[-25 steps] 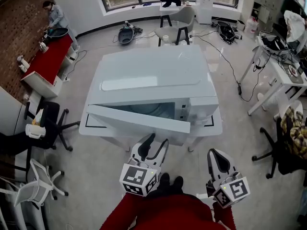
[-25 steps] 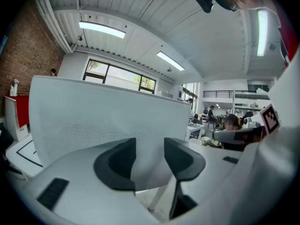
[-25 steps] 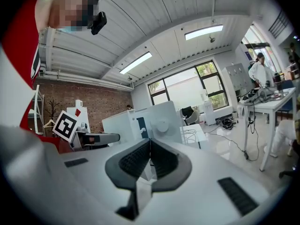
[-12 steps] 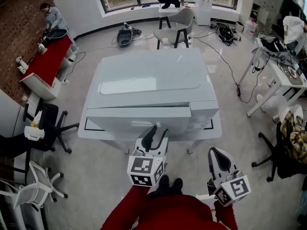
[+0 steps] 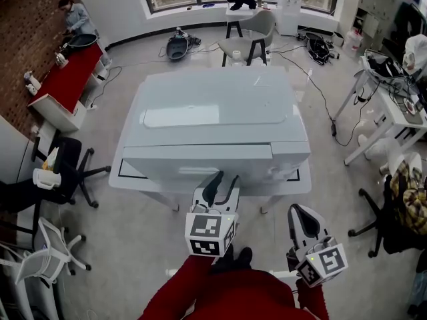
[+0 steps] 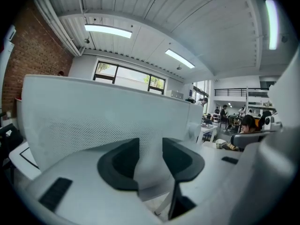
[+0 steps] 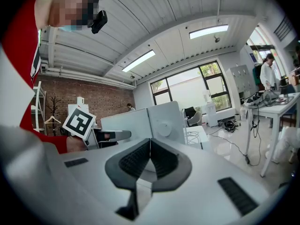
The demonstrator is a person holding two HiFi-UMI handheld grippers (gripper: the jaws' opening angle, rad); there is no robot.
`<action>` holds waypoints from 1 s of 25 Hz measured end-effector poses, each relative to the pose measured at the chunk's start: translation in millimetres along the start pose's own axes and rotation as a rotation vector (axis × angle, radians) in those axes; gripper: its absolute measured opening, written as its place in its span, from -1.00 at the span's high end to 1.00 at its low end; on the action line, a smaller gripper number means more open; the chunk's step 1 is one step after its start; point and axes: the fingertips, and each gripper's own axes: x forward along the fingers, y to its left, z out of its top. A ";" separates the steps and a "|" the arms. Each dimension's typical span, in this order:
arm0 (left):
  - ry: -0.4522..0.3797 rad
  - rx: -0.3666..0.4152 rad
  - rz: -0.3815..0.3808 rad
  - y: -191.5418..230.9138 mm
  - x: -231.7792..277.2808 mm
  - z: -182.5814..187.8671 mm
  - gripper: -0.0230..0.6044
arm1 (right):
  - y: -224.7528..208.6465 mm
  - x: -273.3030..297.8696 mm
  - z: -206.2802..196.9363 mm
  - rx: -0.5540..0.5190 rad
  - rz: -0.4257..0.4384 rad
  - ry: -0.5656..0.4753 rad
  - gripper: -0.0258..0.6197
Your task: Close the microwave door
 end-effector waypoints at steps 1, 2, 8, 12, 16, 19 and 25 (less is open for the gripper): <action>0.000 0.010 0.005 -0.2 0.2 -0.3 0.41 | -0.4 -0.1 -0.1 -0.002 0.000 0.001 0.88; 0.000 0.023 0.011 -0.4 0.5 -0.4 0.41 | -2.4 -0.8 -2.0 -0.010 -0.006 0.011 0.88; 0.023 0.020 0.008 -1.4 10.5 0.7 0.49 | -6.5 -2.1 -3.8 -0.020 -0.016 0.023 0.88; 0.019 -0.001 0.011 1.8 10.5 -3.4 0.50 | -3.6 0.2 -5.1 -0.025 -0.014 0.027 0.88; 0.017 0.020 0.002 2.8 9.9 -5.1 0.50 | -5.3 -0.6 -3.8 -0.022 -0.026 0.025 0.88; -0.013 0.013 -0.095 -7.8 2.5 0.3 0.50 | -5.4 -1.2 2.3 -0.035 -0.021 -0.002 0.88; -0.145 -0.019 -0.376 -36.8 -29.6 30.0 0.90 | -1.3 -0.2 10.2 -0.014 0.012 -0.027 0.88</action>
